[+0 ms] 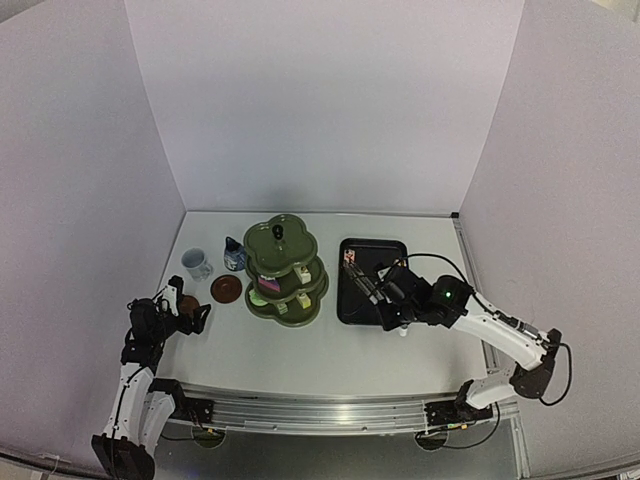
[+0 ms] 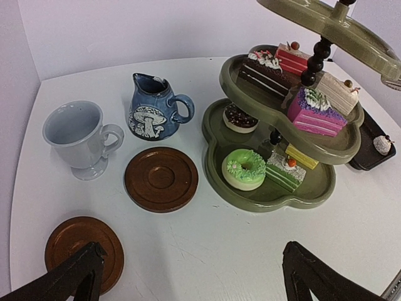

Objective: Serve the afternoon tea

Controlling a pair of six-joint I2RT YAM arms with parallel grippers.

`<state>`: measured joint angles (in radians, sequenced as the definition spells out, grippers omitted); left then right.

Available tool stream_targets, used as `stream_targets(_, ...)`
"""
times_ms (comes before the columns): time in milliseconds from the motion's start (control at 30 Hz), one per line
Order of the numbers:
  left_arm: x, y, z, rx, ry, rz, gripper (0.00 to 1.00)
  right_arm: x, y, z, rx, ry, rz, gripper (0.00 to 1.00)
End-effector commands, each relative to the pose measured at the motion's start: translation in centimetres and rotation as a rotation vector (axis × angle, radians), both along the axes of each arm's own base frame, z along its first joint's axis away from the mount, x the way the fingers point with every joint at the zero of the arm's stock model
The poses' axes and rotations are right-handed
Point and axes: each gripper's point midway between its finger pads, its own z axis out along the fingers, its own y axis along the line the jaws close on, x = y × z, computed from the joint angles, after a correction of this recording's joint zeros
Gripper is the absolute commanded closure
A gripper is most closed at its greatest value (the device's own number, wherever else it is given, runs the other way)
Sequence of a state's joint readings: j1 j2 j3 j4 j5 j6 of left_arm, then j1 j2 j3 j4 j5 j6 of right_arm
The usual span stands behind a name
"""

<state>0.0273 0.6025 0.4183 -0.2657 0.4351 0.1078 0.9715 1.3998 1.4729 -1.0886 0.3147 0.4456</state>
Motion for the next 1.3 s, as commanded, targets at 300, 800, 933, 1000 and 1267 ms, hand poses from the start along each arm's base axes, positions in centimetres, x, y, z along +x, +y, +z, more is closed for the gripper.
stream_targets(300,1.4,0.9,5.7,-0.106,-0.105,0.097,0.00,12.3,1.1,-4.6,0.012,0.046,-0.194,0.74)
stream_targets(800,1.8,1.2,2.3,-0.077,-0.043,0.110,0.00,15.0,2.3,-8.2,0.040,0.068,-0.247,0.66)
stream_targets(933,1.9,1.3,2.0,-0.070,-0.036,0.111,0.00,15.6,2.4,-8.4,0.024,0.057,-0.254,0.65)
stream_targets(1000,1.9,1.3,2.0,-0.065,-0.039,0.112,0.00,15.8,2.4,-8.6,0.018,0.054,-0.257,0.65)
stream_targets(1267,2.0,1.4,1.8,-0.060,-0.038,0.115,0.00,16.2,3.4,-9.6,0.021,0.084,-0.228,0.64)
